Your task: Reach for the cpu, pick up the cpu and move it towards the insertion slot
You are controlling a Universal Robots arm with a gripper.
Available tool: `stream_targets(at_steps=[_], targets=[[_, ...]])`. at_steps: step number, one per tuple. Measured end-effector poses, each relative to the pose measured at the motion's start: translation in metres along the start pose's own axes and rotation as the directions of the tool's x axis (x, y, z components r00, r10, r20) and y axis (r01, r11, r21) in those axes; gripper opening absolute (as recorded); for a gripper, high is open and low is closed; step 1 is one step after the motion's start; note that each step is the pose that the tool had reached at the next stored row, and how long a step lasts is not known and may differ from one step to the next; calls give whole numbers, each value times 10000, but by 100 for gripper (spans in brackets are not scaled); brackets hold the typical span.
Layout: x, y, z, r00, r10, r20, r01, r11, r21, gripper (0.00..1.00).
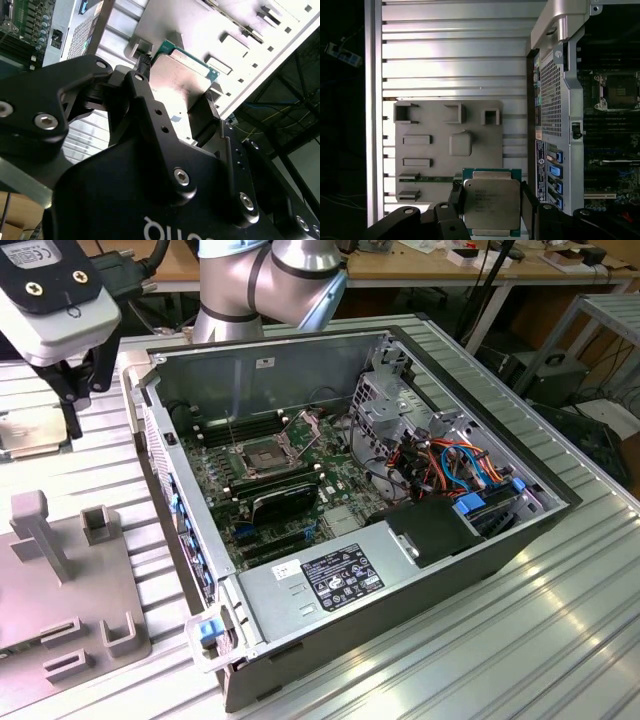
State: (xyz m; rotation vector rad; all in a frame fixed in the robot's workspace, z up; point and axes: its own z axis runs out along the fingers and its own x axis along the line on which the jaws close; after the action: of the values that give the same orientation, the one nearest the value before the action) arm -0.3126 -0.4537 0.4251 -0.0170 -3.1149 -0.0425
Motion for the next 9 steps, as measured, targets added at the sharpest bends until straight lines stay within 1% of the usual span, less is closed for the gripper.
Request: stream_targets(at_steps=[5, 9], targets=[[-72, 1, -2, 10000, 0, 0, 0, 10000, 0, 55], [-165, 2, -3, 10000, 0, 0, 0, 10000, 5, 55]])
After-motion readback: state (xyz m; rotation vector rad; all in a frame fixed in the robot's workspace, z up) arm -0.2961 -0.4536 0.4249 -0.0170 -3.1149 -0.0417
